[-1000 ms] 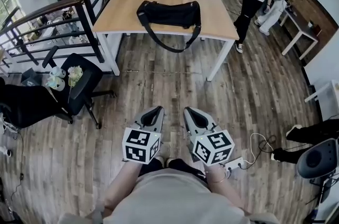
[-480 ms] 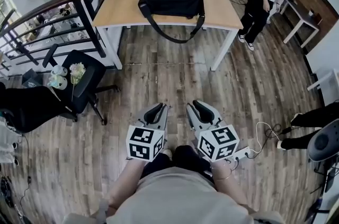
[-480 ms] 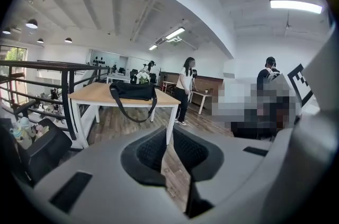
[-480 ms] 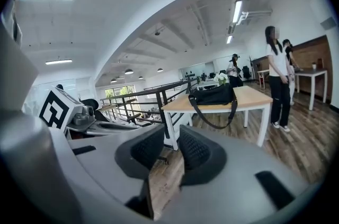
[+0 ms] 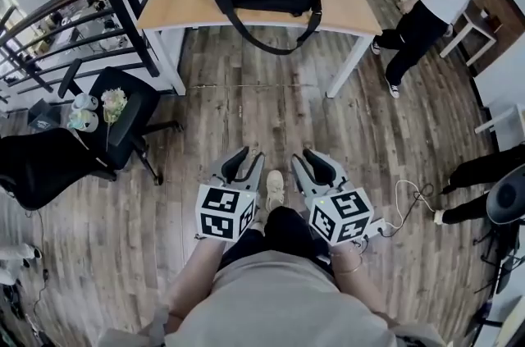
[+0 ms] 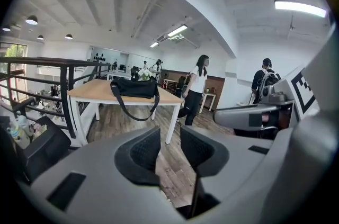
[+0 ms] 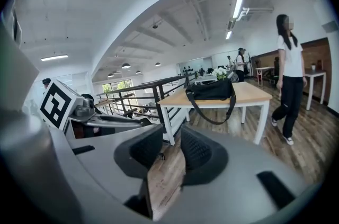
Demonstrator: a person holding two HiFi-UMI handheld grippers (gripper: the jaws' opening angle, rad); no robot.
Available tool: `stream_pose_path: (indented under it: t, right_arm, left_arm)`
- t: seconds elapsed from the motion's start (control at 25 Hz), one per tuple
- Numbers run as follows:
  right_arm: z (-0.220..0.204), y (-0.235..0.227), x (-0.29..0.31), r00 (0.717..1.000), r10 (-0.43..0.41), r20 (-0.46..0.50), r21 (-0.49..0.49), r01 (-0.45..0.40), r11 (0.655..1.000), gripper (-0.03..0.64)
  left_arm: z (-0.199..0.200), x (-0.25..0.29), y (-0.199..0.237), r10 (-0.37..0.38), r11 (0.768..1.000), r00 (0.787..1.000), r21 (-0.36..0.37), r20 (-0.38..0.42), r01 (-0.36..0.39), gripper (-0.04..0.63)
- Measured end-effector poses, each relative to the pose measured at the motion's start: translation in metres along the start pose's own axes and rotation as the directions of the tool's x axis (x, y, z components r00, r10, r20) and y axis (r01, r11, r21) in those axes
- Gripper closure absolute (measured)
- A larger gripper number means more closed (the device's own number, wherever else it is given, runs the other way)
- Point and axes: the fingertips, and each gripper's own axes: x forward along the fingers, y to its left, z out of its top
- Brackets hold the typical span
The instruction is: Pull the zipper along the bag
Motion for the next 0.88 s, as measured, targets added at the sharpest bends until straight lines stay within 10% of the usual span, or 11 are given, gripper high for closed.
stream_pose_path:
  t: [0.88]
  right_arm:
    - [0.103,-0.151,0.171,0.994,0.104,0.031,-0.036,-0.103,0.994,0.515]
  left_arm:
    - [0.106,0.191,0.087,0.14,0.99,0.988,-0.015,0.061,-0.14,0.479]
